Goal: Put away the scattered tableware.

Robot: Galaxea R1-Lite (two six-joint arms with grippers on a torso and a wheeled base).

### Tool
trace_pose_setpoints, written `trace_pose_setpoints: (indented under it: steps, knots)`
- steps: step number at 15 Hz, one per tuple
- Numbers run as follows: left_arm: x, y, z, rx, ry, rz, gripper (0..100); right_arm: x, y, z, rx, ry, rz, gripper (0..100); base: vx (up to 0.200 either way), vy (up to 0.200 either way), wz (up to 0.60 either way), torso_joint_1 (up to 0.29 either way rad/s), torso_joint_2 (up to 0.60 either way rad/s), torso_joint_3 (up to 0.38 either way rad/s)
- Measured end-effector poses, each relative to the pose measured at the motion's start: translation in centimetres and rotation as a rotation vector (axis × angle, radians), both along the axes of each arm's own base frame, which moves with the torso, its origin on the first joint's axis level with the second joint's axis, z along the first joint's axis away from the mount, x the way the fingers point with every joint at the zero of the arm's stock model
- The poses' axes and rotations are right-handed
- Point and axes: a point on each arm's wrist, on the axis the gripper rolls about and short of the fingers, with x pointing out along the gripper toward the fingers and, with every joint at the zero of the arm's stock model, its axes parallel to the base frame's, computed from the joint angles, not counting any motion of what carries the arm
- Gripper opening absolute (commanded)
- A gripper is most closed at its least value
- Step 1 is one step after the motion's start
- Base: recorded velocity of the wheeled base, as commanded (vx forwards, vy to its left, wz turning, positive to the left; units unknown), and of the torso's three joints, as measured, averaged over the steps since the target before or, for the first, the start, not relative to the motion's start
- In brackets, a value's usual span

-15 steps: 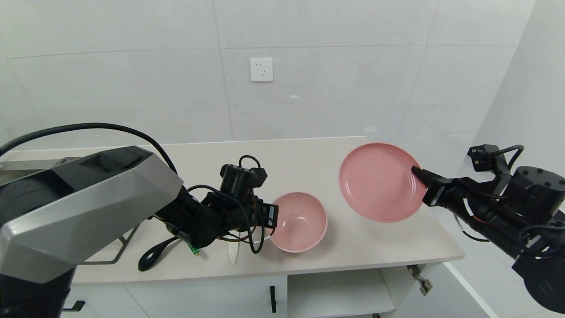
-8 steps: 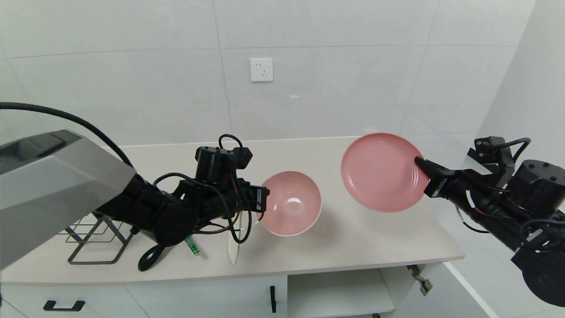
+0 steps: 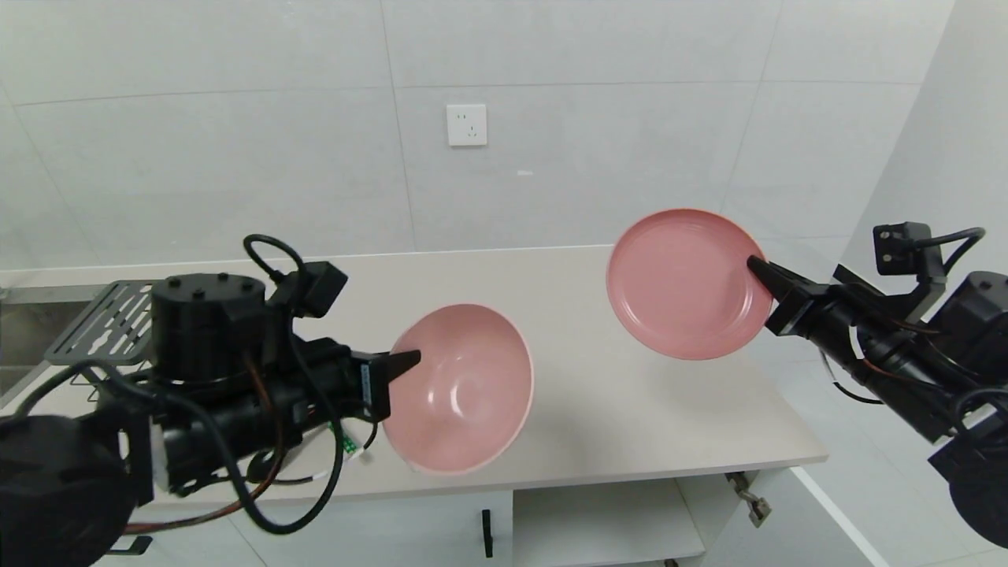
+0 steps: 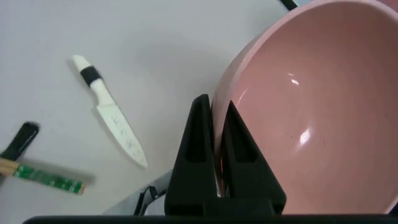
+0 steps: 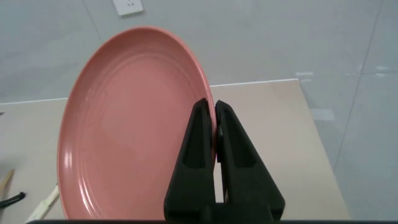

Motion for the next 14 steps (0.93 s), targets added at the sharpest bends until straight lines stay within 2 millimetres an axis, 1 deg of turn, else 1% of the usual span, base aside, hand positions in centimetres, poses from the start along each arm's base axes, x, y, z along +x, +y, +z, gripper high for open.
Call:
trace_pose_setpoints:
  steps: [2, 3, 5, 8, 10, 12, 14]
  knots:
    - [-2.0, 1.2, -0.6, -0.034, -0.057, 0.001, 0, -0.1, 0.3, 0.2, 0.003, -0.011, 0.013, 0, 0.0, 0.0, 0.0, 0.0, 0.0, 0.0]
    - [-2.8, 1.6, -0.4, -0.073, -0.125, -0.002, 0, -0.1, 0.5, 0.1, 0.001, -0.01, 0.016, 0, 0.0, 0.0, 0.0, 0.0, 0.0, 0.0]
    - [-4.5, 2.2, -0.8, -0.124, -0.222, -0.017, 0, 0.0, 0.6, -0.4, -0.003, 0.009, 0.0, 0, 0.0, 0.0, 0.0, 0.0, 0.0, 0.0]
    - [-5.9, 2.4, -2.1, -0.139, -0.26, -0.025, 0, -0.1, 0.9, -0.9, -0.001, 0.03, 0.012, 0, 0.0, 0.0, 0.0, 0.0, 0.0, 0.0]
    - [-6.1, 2.5, -3.4, -0.101, -0.232, 0.011, 0, -0.4, 1.3, -1.0, -0.008, 0.035, 0.025, 0, 0.0, 0.0, 0.0, 0.0, 0.0, 0.0]
    - [-5.2, 2.9, -4.6, -0.038, -0.21, 0.075, 0, -0.8, 1.7, -0.7, -0.012, 0.025, 0.042, 0, 0.0, 0.0, 0.0, 0.0, 0.0, 0.0]
    - [-4.1, 3.6, -5.0, -0.023, -0.227, 0.135, 0, -1.4, 2.3, -0.6, -0.027, 0.022, 0.066, 0, 0.0, 0.0, 0.0, 0.0, 0.0, 0.0]
